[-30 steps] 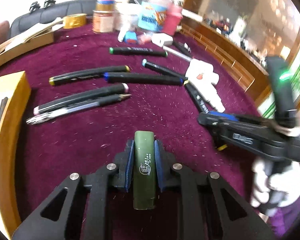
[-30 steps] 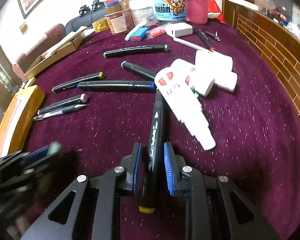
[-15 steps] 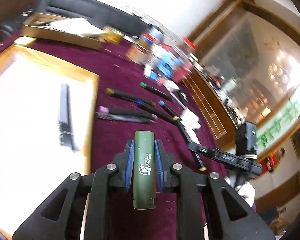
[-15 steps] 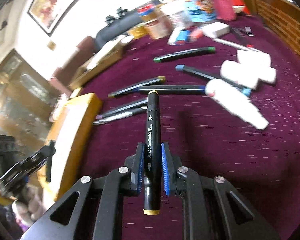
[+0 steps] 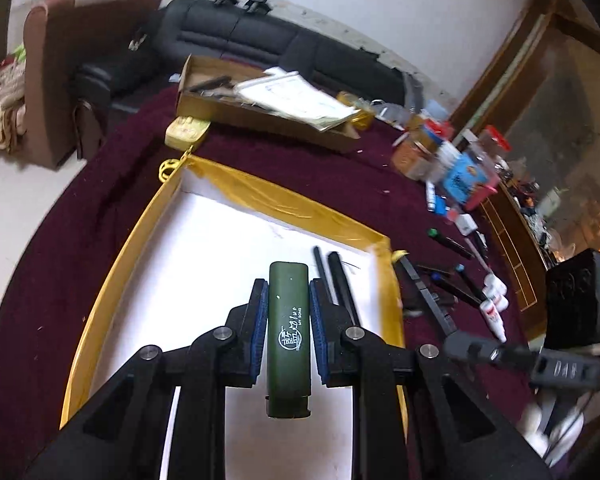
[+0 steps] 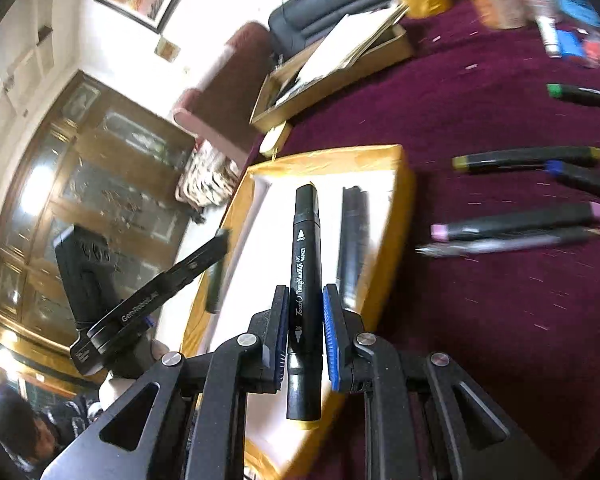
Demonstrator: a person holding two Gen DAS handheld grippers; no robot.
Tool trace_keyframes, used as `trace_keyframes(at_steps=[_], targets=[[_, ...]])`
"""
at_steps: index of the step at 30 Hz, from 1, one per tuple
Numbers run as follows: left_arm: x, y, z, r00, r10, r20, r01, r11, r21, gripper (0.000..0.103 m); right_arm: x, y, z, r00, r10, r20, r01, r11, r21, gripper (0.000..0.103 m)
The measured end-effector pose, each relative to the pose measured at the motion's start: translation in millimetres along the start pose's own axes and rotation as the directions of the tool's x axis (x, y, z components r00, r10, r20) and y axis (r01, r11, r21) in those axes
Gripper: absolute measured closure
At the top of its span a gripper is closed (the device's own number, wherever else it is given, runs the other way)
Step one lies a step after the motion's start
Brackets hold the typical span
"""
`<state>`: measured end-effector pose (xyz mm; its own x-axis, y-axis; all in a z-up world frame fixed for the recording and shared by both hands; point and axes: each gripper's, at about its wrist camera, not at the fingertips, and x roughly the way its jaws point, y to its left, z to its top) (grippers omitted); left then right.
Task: Organize rigid objects
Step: 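Place the green lighter and black marker into the white tray with both grippers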
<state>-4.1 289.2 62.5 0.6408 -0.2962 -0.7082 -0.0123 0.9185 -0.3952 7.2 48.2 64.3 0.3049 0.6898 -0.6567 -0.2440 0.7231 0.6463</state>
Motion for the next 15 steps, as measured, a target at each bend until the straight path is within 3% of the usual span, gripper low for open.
trace_keyframes(at_steps=[7,15], targets=[[30.3,23.9,-1.0,0.999,0.004,-0.034,-0.007,0.998,-0.07,0.085,79.1,20.4,14.8,0.993,-0.107,-0.055,0.108,0.994,0.005,0.088],[39.8,31.4,-2.1,0.999,0.027,-0.017,-0.029,0.994,-0.106,0.085,103.3,31.3,22.9,0.964,-0.264,-0.019,0.262,0.963,-0.066,0.088]])
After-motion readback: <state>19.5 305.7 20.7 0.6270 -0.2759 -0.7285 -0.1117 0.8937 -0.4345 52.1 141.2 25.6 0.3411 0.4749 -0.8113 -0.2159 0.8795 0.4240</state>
